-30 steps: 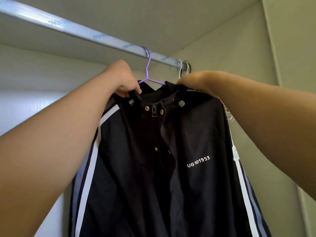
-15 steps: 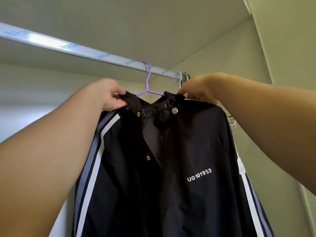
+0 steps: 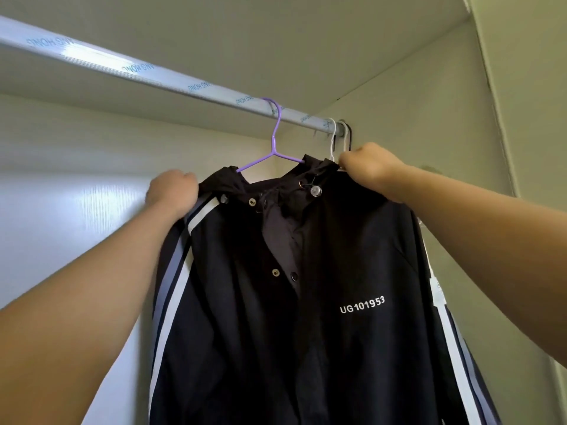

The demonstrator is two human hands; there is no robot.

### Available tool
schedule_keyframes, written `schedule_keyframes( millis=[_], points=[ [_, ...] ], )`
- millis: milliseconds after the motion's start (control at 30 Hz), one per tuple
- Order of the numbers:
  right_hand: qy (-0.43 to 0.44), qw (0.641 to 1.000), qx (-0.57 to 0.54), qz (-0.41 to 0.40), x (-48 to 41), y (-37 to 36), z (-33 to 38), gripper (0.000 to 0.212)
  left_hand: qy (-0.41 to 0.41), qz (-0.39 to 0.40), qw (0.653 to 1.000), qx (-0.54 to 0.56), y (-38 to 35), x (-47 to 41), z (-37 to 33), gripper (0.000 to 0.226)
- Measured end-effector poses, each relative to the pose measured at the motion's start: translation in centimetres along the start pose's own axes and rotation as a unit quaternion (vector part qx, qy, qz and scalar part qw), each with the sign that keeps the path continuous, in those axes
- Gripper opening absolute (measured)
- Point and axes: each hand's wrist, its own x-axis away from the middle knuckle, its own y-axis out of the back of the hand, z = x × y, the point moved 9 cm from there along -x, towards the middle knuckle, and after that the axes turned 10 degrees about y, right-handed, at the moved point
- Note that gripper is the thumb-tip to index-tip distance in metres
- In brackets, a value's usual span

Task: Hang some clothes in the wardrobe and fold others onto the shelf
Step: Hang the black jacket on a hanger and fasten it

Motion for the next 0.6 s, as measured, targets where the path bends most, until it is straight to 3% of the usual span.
schedule_keyframes(
  millis=[100,167,200,300,467,533,600],
  points=[
    [0.030,0.999,0.017,-0.018,0.6,-0.2,-0.5,0.025,-0.089,0.026,0.996,0.011,-1.1,1.7,2.2,0.021],
    [0.051,0.997,0.043,-0.029,0.7,-0.2,-0.3,0.025,-0.123,0.004,0.986,0.115,-0.6,3.4,3.8,0.014],
    [0.056,0.996,0.053,-0.032,0.6,-0.4,-0.4,0.024,-0.150,-0.004,0.979,0.136,-0.4,4.3,4.4,0.021],
    [0.072,0.993,0.077,-0.055,0.9,-0.2,-0.5,0.028,-0.225,-0.009,0.968,0.111,-0.5,5.7,4.7,0.047],
    [0.102,0.985,0.109,-0.089,1.1,-0.2,-0.5,0.027,-0.250,0.023,0.968,0.013,-0.5,5.3,6.1,0.080],
    [0.106,0.983,0.114,-0.096,1.0,-0.4,-0.6,0.027,-0.261,0.049,0.964,-0.027,-0.4,4.9,6.8,0.084],
    [0.118,0.978,0.130,-0.110,1.0,-0.7,-0.6,0.027,-0.262,0.052,0.963,-0.035,0.3,4.4,7.1,0.074]
  ],
)
